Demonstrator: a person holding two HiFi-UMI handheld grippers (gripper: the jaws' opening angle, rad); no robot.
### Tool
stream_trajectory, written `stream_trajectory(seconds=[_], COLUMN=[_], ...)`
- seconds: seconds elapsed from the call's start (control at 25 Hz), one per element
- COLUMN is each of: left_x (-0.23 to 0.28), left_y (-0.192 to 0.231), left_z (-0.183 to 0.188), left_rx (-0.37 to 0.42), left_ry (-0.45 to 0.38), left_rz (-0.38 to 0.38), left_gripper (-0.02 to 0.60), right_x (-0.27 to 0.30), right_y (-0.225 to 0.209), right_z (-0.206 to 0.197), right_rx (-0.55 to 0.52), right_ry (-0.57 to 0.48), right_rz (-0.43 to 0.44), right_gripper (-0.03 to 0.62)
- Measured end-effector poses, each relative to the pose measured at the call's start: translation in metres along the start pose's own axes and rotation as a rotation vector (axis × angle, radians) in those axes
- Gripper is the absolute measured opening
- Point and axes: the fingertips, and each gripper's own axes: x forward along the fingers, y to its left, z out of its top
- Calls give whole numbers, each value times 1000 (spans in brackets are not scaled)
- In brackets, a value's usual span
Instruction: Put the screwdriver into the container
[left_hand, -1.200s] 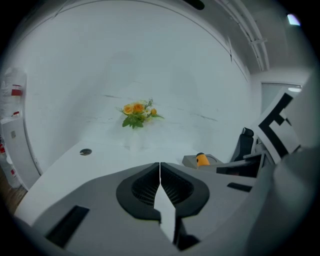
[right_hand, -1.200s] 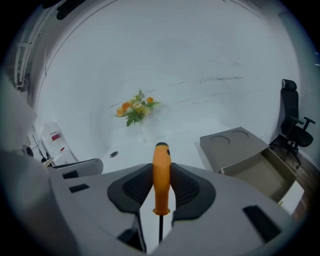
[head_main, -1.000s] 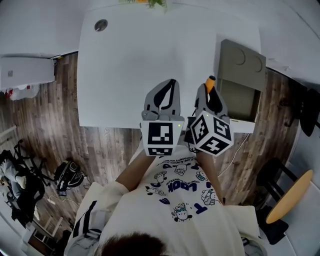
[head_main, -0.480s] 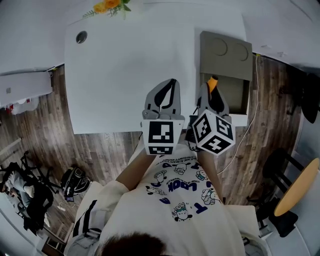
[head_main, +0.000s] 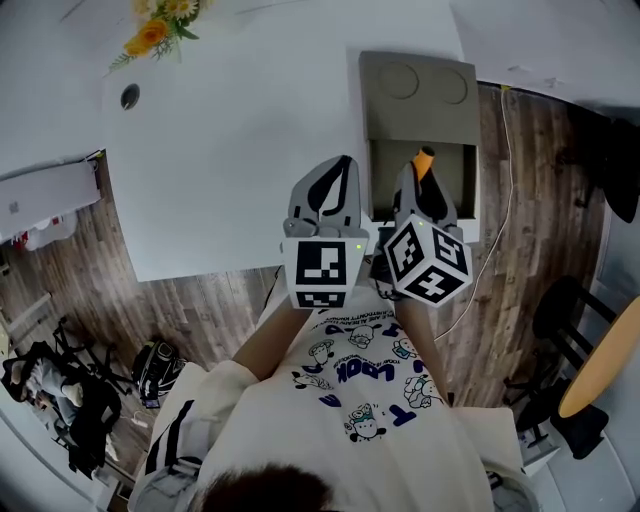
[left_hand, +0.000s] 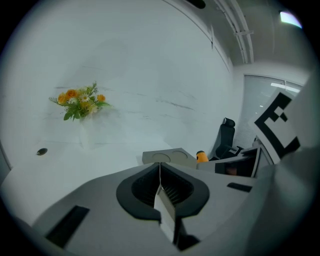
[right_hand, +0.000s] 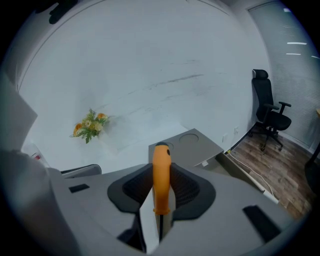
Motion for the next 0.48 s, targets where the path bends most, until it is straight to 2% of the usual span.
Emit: stream_trajectory(seconds=[0.48], left_x=[44], left_y=[-44], left_z=[-14], left_rx=[22], left_ry=[52], left_rz=[-27], left_gripper=[20], right_x=[19], right_y=[-59], right_z=[2], right_rx=[66], right_ry=[31], right_rz=[-23], right_gripper=[124])
